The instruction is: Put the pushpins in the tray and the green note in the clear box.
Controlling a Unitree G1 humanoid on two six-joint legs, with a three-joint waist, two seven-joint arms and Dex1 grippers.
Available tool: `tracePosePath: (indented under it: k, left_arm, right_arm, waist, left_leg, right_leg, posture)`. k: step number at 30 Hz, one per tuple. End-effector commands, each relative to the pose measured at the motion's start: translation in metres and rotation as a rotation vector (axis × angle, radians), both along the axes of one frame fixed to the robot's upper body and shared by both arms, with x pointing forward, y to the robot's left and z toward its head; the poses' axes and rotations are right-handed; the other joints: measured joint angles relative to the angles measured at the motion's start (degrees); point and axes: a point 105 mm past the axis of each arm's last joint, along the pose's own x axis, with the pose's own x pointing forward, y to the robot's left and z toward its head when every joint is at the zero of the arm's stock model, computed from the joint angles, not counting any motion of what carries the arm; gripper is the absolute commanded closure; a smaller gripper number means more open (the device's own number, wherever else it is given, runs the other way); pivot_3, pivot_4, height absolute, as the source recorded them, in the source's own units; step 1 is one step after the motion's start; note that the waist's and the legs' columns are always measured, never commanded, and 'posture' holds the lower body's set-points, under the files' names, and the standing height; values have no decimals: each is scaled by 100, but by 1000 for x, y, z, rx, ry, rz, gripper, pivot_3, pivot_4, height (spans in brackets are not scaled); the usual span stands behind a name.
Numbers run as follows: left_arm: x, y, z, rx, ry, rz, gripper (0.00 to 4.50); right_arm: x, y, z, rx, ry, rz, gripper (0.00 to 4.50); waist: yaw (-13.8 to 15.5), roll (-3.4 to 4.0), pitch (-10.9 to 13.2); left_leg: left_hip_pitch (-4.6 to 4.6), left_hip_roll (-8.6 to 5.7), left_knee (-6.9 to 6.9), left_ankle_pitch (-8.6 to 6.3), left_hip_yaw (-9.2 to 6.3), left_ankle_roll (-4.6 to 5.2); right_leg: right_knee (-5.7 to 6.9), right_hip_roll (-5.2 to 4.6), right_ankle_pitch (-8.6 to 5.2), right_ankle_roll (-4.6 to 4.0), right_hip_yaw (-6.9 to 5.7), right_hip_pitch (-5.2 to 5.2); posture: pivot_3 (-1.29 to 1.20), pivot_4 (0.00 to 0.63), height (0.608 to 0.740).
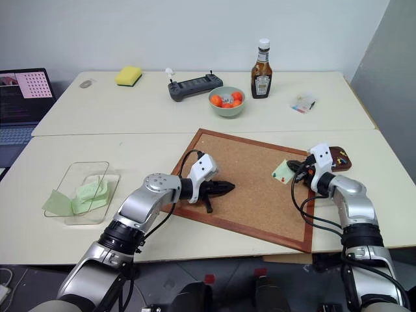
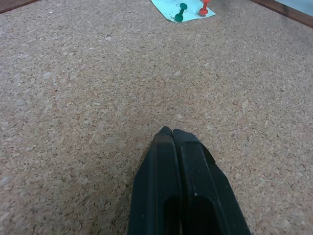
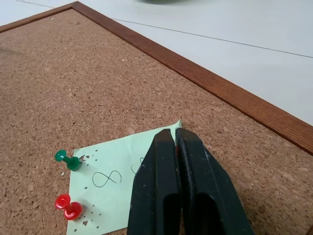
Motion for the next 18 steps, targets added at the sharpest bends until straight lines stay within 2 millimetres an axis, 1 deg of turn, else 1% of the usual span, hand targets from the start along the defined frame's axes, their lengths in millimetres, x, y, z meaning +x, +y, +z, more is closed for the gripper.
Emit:
tracePosePath:
  k: [1,12,18]
  left_arm:
    - [4,0,0,20,-9,14,4500]
    - [6,-1,-1,29,-10,17,4500]
    - [7,-3,-1,28,-14,17,4500]
  right_arm:
    - [-1,3,34,44,-103,30,4484]
    - [0,-2,38,60,-97,-6,4484]
    - [0,-5,33,-5,-99,-8,4484]
  waist:
    - [0,0,0]
    - [4,0,0]
    - [4,0,0]
  left_leg:
    - [0,0,0,0,0,0]
    - [2,-1,2,2,-1,2]
    - [2,-2,2,2,-1,2]
  right_leg:
    - [0,0,0,0,0,0]
    - [2,0,5,7,0,3]
    - [2,0,5,7,0,3]
  posture:
    - [0,150,740]
    - [0,150,740]
    - [0,150,740]
